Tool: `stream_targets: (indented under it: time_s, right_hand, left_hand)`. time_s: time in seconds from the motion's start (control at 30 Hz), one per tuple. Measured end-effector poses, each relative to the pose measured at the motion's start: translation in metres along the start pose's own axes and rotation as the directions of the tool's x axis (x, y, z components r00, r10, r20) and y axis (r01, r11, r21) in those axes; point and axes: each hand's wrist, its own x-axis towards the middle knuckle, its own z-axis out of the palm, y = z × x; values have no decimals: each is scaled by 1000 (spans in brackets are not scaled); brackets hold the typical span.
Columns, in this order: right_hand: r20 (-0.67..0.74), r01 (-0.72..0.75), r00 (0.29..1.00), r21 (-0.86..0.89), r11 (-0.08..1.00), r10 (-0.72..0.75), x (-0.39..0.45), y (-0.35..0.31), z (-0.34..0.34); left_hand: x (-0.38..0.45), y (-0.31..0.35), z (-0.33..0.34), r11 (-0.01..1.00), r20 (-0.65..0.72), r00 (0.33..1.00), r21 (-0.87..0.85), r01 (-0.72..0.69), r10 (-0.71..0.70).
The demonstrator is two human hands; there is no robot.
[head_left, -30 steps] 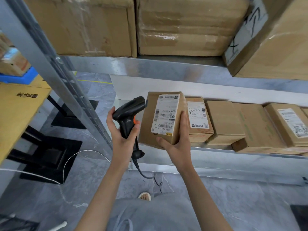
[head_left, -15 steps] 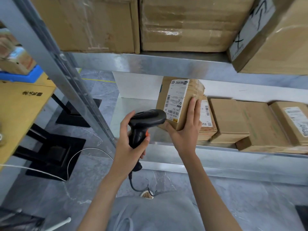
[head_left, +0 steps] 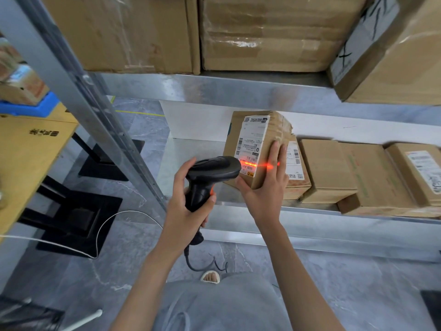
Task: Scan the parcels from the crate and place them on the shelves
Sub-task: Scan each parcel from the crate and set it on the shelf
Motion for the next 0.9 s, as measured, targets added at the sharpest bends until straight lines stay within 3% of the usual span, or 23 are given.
stream_targets:
  time_s: [0.57,0.9]
  right_hand:
    - [15,-61,998,7,998,61,-1,0,-4]
    - [30,-229,971,374,899,235,-6,9,-59]
  left_hand:
    - [0,0,-7,999,6,999,22,-39,39]
    - [9,6,24,996,69,994,37,-87,85]
